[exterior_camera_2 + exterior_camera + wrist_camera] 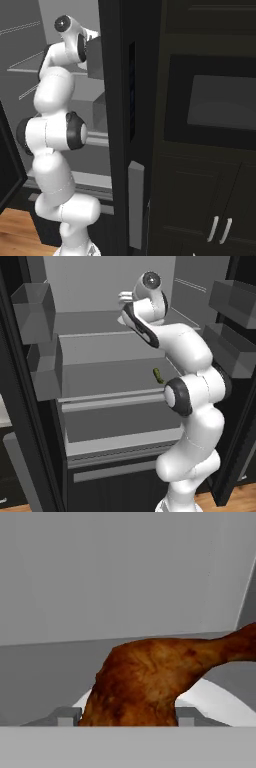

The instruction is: Retrieve the chicken drumstick from the fridge and place it on the cutting board.

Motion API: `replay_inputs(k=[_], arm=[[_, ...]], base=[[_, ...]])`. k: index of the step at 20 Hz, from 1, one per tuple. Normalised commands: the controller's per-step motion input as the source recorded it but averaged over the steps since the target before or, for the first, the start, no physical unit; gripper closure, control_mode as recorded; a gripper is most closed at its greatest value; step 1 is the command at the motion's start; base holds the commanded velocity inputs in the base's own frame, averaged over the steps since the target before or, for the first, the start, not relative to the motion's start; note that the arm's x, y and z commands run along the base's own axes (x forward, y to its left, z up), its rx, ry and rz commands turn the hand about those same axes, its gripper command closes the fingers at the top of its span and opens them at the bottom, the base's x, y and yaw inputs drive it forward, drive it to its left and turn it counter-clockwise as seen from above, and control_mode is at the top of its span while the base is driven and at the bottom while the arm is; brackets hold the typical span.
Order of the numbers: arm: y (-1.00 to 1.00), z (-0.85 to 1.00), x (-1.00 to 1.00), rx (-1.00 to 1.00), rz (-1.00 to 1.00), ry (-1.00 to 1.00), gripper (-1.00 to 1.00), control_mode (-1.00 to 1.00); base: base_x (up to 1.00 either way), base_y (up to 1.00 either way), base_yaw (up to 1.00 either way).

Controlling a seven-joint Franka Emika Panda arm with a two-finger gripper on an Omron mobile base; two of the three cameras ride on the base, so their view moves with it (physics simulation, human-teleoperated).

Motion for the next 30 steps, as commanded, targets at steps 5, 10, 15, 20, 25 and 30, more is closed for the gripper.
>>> replay_inputs(k=[5, 10, 15, 20, 25, 30], arm=[[0.00, 0.02, -0.45, 0.00, 0.00, -0.04, 1.00, -1.00], [0.00, 0.48, -0.68, 0.00, 0.00, -0.14, 1.00, -1.00], [0.00, 0.22, -0.72, 0.00, 0.00, -0.08, 1.00, -1.00], [0.00, 0.11, -0.93, 0.00, 0.00, -0.10, 1.00, -1.00], [0.00, 0.10, -1.00, 0.00, 0.00, -0.06, 1.00, -1.00], [0.00, 0.11, -1.00, 0.00, 0.00, 0.00, 1.00, -1.00]], base=[[0.00, 0.00, 0.00], [0.00, 0.00, 0.00], [0.00, 0.00, 0.00], [0.00, 0.00, 0.00], [0.00, 0.00, 0.00], [0.00, 0.00, 0.00]])
